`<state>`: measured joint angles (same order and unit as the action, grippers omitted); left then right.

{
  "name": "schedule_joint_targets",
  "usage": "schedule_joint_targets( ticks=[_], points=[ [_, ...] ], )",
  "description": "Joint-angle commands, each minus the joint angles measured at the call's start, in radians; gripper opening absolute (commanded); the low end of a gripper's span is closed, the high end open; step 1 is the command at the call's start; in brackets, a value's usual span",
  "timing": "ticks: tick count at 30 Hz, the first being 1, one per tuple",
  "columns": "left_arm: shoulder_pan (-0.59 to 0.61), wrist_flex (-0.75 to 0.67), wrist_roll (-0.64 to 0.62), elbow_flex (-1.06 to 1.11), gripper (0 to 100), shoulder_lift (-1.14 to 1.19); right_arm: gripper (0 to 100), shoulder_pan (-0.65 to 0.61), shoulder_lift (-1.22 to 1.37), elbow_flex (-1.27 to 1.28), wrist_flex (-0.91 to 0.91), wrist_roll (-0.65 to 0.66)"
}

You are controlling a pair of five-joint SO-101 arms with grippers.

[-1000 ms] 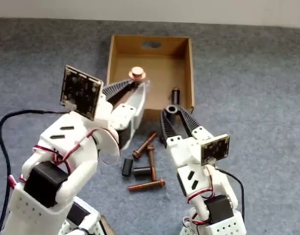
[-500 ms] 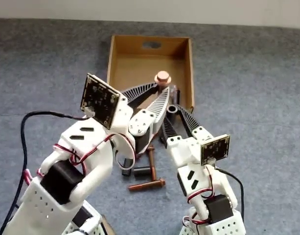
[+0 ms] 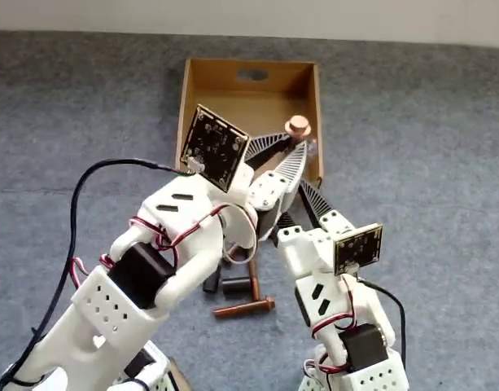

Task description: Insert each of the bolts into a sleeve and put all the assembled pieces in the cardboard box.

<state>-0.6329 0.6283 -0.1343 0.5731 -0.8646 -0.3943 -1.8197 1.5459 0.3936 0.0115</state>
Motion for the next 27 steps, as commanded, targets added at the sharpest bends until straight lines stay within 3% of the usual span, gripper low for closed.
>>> schedule_joint_targets(
  ticks=[1, 18, 27],
  points=[
    [-0.008, -0.023, -0.003, -0.008, 1, 0.002, 0.6, -0.001, -0.015, -0.045, -0.002, -0.005],
    [-0.005, -0.031, -0.003, 0.054, 1, 0.002, 0.6, -0.001, -0.015, -0.045, -0.002, -0.005],
    [-0.005, -0.195, -0.005, 0.074, 1, 0.005, 0.6, -0.001, -0.015, -0.045, -0.002, -0.005]
  ],
)
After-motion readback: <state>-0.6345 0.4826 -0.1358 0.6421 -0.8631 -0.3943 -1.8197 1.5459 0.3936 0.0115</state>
